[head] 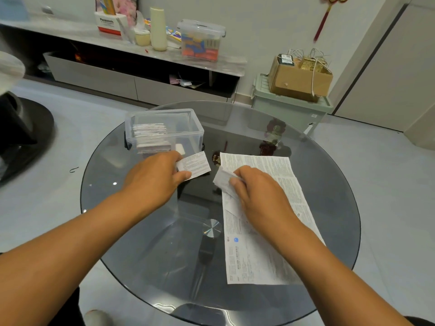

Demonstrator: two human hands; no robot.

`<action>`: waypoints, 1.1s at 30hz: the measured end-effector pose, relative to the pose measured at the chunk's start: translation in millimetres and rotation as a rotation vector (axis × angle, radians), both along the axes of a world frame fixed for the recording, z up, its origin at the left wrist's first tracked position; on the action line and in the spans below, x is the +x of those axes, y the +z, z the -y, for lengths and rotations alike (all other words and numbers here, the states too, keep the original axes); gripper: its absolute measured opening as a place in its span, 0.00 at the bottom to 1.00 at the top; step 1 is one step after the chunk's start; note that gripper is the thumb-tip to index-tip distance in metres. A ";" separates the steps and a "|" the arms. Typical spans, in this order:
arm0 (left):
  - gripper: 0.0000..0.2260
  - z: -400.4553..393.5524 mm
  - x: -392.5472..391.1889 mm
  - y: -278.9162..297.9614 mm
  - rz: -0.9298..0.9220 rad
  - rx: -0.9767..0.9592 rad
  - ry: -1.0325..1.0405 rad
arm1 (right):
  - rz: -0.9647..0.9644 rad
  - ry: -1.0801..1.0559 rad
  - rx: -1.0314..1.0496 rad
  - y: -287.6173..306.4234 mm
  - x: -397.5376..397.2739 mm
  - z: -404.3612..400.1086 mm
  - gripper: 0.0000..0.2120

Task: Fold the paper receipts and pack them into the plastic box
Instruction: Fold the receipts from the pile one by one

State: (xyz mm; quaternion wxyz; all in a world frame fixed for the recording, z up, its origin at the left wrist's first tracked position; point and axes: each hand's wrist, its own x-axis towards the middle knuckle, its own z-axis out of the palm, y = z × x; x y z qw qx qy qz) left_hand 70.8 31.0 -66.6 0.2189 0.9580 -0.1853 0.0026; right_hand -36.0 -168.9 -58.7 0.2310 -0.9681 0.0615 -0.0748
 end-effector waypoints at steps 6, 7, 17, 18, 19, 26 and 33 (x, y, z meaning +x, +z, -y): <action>0.06 4.9 -6.3 13.3 -0.139 -0.185 -0.196 | 0.037 0.088 0.270 14.3 -3.0 4.8 0.09; 0.06 4.1 -9.2 15.7 -0.177 -0.162 -0.258 | 0.029 0.119 0.214 14.7 -2.6 4.5 0.08; 0.14 -5.8 -15.7 22.0 -0.411 -0.163 -0.319 | -0.056 0.116 0.305 3.5 -4.3 -2.2 0.06; 0.19 -6.6 -16.8 23.2 -0.426 -0.179 -0.309 | -0.038 0.105 0.333 1.8 -3.3 -3.3 0.12; 0.23 -7.0 -17.5 23.8 -0.442 -0.190 -0.294 | -0.011 0.088 0.363 0.6 -2.4 -4.3 0.16; 0.32 -10.3 -16.1 32.0 -0.739 -0.507 -0.122 | 0.216 0.058 0.585 2.7 -1.8 -8.0 0.12; 0.19 2.0 -28.7 27.9 -0.717 -0.848 -0.189 | 0.224 0.078 0.382 -4.3 0.6 -10.1 0.14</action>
